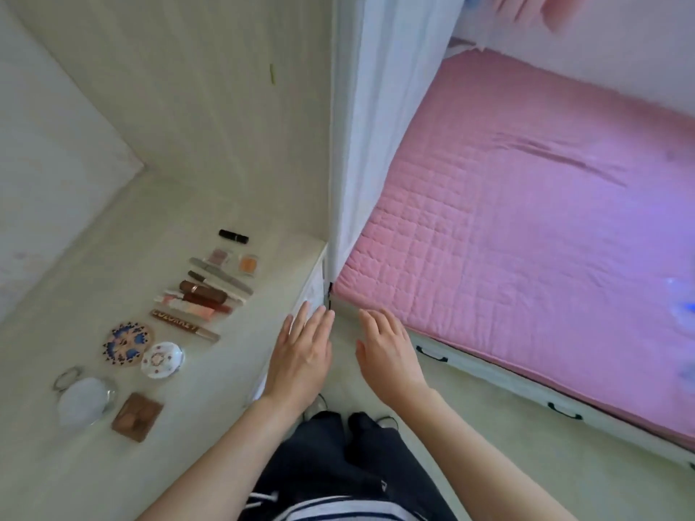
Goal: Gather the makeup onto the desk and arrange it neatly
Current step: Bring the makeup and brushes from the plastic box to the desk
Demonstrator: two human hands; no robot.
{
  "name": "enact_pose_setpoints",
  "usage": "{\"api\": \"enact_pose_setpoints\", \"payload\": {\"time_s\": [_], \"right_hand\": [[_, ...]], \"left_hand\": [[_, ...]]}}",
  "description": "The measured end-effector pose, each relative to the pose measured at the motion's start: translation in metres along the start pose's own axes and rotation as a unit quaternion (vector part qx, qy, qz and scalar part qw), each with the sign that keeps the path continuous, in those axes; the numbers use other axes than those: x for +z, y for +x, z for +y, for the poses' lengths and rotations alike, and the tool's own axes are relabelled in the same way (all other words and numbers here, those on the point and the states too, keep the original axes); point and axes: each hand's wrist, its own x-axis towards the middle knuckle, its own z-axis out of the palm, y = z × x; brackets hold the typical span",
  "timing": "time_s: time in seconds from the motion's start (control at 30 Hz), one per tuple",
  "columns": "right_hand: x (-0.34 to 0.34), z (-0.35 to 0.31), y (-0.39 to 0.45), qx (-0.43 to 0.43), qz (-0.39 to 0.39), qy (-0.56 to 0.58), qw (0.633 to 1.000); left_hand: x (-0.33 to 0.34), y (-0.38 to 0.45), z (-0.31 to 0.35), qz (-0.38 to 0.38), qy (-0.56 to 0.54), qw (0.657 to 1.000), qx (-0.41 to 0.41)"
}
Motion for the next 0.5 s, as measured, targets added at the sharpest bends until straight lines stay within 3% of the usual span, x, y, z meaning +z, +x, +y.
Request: {"api": "enact_pose_setpoints", "payload": {"time_s": [0.23,0.5], "right_hand": [[-0.002,0.074,-0.071,0.126,0.012,0.019,0.992],[-0.001,0.159,-0.153,0.264,0.045,0.058,0.962]], "left_hand": [[0.025,0.02,0.086,-0.063,0.003,0.993,0.104],[0.075,0.024,0.203,-0.154,0.048,0.959,0.234]]}}
